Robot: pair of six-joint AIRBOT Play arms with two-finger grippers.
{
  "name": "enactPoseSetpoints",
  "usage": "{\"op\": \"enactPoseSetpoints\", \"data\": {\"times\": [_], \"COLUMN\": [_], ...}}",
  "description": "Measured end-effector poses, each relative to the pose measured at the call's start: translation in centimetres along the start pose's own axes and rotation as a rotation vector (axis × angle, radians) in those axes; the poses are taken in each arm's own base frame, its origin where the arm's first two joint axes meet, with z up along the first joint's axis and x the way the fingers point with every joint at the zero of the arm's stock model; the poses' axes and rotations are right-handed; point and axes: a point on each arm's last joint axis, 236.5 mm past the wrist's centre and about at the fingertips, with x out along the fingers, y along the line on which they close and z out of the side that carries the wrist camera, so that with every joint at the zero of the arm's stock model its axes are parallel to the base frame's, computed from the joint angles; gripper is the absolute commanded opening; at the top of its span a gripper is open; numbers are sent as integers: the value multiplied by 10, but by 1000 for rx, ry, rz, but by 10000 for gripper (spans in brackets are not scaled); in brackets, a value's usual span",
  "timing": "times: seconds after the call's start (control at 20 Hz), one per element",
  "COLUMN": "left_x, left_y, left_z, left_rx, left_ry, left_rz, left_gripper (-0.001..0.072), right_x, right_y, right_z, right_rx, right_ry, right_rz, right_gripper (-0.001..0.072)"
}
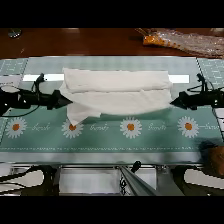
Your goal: Fold the shirts.
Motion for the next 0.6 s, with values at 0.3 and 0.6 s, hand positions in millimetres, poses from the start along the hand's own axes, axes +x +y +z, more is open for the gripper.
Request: {"op": "enactPoseSetpoints", "data": {"times": [0.3, 0.6], "left_x": [-31, -33], "left_y": [-31, -38], "left_z": [81, 149], "left_rx": [103, 87], "left_ry": [-197, -300], "left_rz": [12, -37], "left_gripper": [27, 27], "right_x": [-14, 9], "right_y": [47, 62], "right_z": [92, 154], "right_rx": [-82, -96], "right_ry": [-237, -340], "right_rz": [19, 15], "right_gripper": [19, 19]}}
